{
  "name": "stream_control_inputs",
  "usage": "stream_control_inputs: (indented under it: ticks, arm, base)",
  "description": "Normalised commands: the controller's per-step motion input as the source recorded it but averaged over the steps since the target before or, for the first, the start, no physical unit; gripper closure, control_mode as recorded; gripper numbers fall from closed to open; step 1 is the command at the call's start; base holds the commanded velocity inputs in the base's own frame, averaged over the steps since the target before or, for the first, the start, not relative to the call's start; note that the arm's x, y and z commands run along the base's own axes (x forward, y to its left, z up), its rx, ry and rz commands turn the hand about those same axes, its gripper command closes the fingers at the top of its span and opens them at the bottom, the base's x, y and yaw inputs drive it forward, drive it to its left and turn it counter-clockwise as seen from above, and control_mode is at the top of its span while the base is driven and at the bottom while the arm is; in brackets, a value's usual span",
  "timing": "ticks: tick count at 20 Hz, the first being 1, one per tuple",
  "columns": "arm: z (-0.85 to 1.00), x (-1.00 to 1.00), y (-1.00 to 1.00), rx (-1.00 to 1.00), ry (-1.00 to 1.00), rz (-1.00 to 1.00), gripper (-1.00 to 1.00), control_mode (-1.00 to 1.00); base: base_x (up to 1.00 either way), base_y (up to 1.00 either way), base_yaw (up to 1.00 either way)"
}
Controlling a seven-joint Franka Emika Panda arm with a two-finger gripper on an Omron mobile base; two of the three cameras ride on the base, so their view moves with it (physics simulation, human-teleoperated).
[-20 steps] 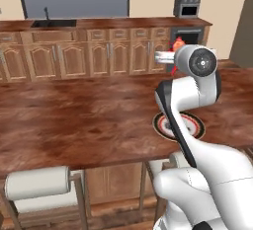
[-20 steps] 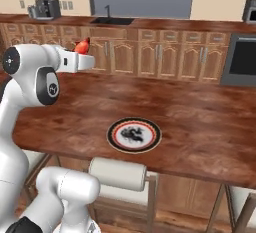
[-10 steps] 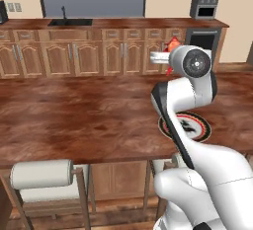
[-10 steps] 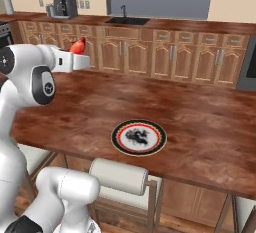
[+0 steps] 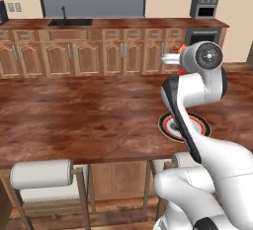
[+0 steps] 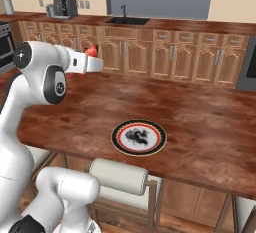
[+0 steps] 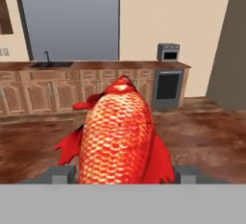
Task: Take the cheese, fish, and bell pepper from the fridge and place them on the plate on the dining counter to create an appetizer plate.
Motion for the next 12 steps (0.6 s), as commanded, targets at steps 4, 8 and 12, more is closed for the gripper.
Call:
stream_control_inputs:
  ticks: [4, 8, 12]
  arm:
    - [-0.1, 0.0, -0.6, 0.06, 0.52, 0.0, 1.0, -1.0]
    - [-0.46, 0.03, -0.61, 0.08, 0.44, 0.01, 1.0, -1.0]
    - [-0.7, 0.03, -0.58, 0.15, 0.28, 0.04, 1.0, -1.0]
  base:
    - [0.0, 0.0, 0.0]
    - [0.0, 0.0, 0.0]
    - [0.0, 0.0, 0.0]
